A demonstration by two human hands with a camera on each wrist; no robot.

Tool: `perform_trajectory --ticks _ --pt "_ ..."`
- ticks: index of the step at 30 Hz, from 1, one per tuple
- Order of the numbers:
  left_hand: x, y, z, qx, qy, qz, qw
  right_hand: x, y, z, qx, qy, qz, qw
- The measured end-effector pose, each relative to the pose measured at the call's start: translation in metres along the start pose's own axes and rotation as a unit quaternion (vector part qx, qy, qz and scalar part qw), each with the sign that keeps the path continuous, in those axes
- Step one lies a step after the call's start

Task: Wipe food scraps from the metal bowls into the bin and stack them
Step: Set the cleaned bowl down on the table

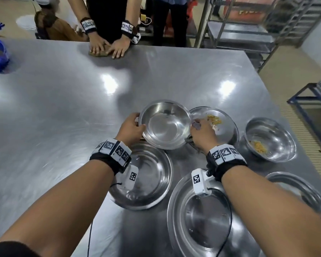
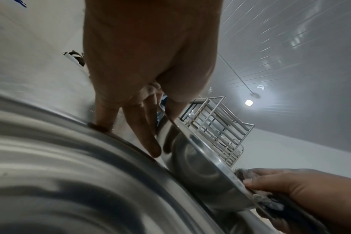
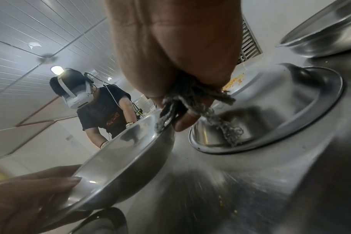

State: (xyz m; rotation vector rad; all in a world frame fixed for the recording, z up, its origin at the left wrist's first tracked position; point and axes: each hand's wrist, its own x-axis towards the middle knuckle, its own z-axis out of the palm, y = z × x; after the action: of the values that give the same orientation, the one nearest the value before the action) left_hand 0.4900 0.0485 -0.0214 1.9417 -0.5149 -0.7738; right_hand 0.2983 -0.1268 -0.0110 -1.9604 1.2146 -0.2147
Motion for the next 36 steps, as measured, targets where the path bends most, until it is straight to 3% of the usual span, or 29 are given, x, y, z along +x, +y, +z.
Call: perform_trajectory --ticks 13,18,25,36 --pt "0.003 -0.018 -0.022 0.022 -0.039 -0.092 0.995 0.007 -0.001 0.026 -0.023 -0.092 0.023 0.995" --pt "0.005 -0.018 -0.024 0.059 -0.053 -0.096 0.992 0.005 -0.006 0.017 0.007 -0.055 0.021 0.998" --pt "0.001 0.003 -0.014 0.22 0.037 -0.018 0.975 -0.001 -0.001 0.002 0.052 0.012 -0.018 0.998" --pt "-0.036 0.07 0.061 0.186 -0.02 0.109 0.976 -0.009 0.031 -0.057 0.095 0.048 -0.075 0.991"
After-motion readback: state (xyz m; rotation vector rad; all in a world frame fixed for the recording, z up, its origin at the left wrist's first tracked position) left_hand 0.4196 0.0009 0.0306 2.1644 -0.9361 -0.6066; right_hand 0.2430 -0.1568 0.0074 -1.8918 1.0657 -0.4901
